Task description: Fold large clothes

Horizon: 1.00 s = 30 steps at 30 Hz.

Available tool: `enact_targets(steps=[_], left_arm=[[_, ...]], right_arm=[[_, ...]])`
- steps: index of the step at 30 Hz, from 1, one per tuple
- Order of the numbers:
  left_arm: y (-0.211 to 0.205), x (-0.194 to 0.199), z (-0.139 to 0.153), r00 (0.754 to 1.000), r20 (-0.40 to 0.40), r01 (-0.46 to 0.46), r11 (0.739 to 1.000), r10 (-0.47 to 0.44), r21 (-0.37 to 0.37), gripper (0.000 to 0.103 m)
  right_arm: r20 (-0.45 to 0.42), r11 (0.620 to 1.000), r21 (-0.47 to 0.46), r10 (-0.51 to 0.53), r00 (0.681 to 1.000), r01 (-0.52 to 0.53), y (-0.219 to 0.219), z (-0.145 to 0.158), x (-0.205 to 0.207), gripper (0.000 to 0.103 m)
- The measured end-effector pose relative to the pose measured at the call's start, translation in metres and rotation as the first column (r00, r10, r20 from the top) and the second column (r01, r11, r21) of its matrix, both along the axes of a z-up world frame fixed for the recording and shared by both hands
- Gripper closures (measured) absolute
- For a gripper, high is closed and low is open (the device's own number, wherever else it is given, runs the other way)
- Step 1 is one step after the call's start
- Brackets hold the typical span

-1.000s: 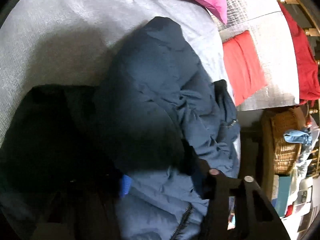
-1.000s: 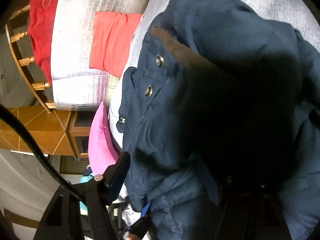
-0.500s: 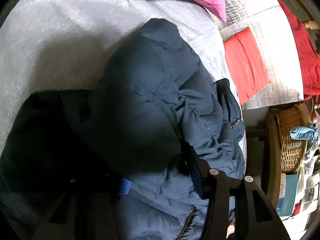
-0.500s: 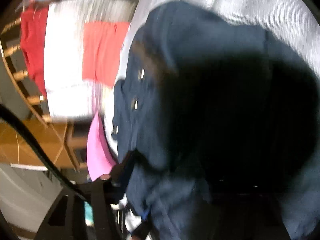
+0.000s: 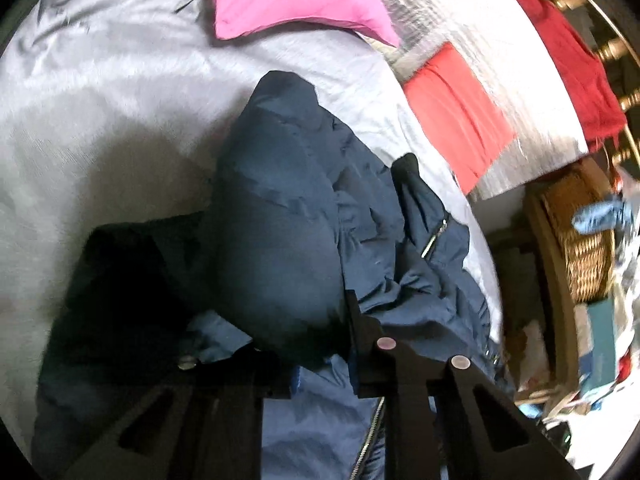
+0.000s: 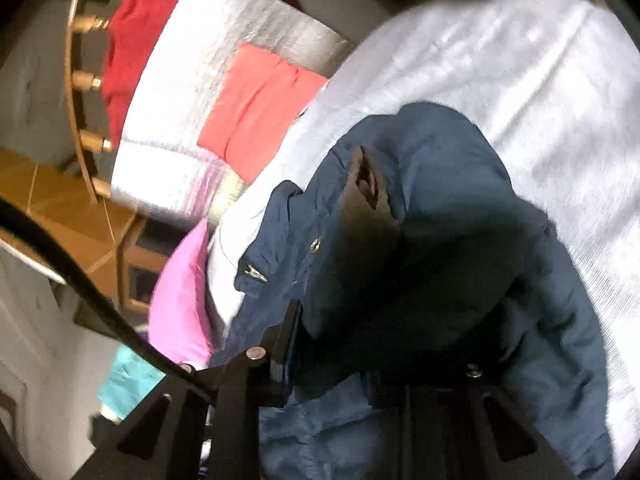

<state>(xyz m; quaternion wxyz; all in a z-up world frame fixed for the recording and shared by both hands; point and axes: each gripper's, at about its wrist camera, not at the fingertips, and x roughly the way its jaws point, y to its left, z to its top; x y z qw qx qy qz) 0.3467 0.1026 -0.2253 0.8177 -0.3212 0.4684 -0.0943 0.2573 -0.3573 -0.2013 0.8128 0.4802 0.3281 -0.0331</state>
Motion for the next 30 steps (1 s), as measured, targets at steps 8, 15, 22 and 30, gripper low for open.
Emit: enact_targets(steps=[8,15,22,30], left_arm=[[0.010,0.005,-0.021,0.984,-0.176,0.037,0.998,-0.028,0.047,0.061],[0.024,-0.033,0.035,0.998,-0.029,0.054,0.992,-0.051,0.111,0.057],[0.015,-0.028,0.063,0.978,0.200,0.006,0.962,-0.062,0.272,0.038],[0.003,0.027,-0.005,0.994,-0.049,0.106,0.927,-0.095,0.361,0.038]], right_arm=[[-0.176,0.984,0.014,0.179,0.968,-0.179,-0.001,-0.008,0.010,0.058],[-0.045,0.948,-0.025,0.316,0.948,-0.317,-0.005,0.041,-0.019,0.047],[0.059,0.966,-0.130,0.230,0.971,-0.221,0.005,0.050,-0.012,0.047],[-0.246,0.962,-0.129,0.204,0.948,-0.241,0.020,-0.025,0.042,0.085]])
